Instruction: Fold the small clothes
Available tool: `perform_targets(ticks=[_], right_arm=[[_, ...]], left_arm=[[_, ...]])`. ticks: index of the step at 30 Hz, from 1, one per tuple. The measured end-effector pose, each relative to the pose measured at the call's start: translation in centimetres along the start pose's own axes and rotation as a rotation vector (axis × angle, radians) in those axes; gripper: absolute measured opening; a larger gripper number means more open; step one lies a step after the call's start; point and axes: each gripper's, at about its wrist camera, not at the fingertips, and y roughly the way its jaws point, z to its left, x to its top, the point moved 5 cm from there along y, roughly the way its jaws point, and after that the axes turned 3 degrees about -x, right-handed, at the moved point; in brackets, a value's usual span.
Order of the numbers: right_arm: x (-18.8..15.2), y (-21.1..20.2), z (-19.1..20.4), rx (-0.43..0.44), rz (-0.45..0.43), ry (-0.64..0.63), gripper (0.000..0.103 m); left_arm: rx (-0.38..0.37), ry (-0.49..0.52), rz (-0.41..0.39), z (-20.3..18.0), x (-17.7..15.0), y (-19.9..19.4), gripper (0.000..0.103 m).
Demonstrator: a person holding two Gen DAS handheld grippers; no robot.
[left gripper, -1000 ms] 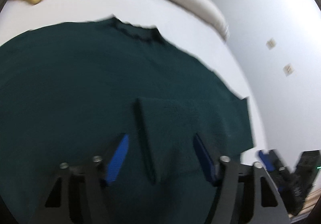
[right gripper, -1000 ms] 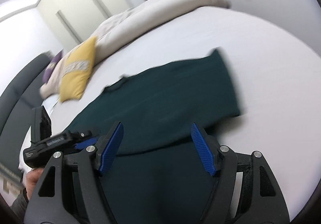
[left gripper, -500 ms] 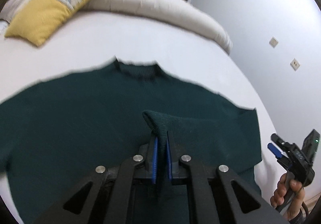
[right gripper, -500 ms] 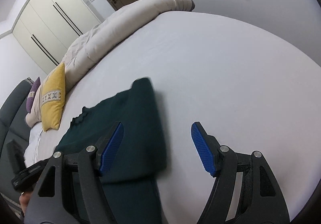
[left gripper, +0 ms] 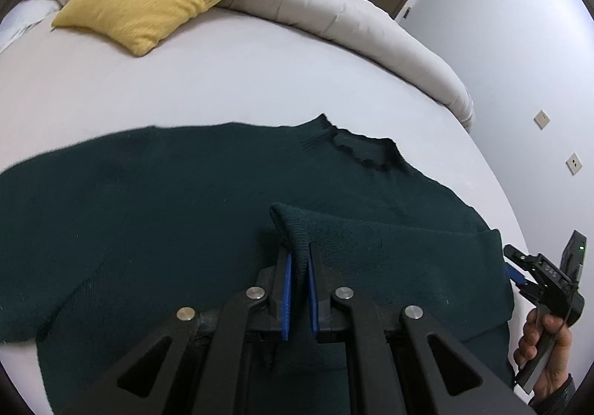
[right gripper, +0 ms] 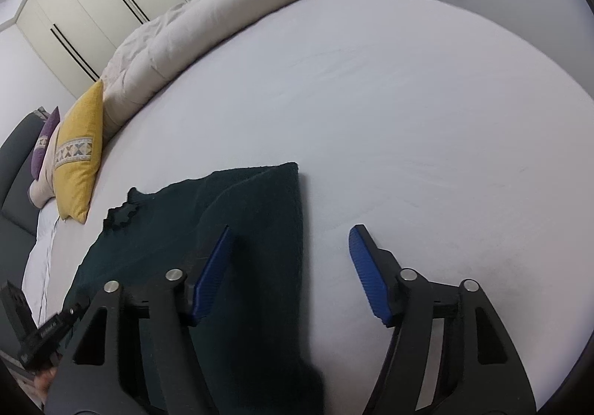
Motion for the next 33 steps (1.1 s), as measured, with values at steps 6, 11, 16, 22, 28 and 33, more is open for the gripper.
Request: perform_targets(ticks=[6, 11, 16, 22, 28, 33], right_arm=[[0.0, 1.9, 0.9, -0.063, 0.055, -0.103, 0.012], [0.8, 1.1, 1.6, -0.065, 0.015, -0.103, 0.005], [0.3, 2.7, 0.7, -0.073, 0.028, -0.077, 0.005], [0.5, 0.0, 0.0, -0.055, 0.015, -0.032, 0.022], [-3.4, -3.3, 2.9, -0.078, 0.026, -0.209, 0.034], [-5.1, -1.4, 1.4, -0.097, 0.06, -0.19, 0.026]], left_arm=[[0.009, 0.015, -0.01, 0.3, 0.0, 0.2, 0.009], [0.01, 0.027, -0.054, 0.0, 0.3, -0.5, 0.009], [0.038, 0.023, -0.001, 1.0, -0.3, 2.0, 0.009], [0.012, 0.017, -0.009, 1.1, -0.4, 1.4, 0.009], [0.014, 0.022, -0.009, 1.0, -0.9, 1.2, 0.01], [0.021, 0.022, -0.005, 1.2, -0.4, 1.4, 0.009]])
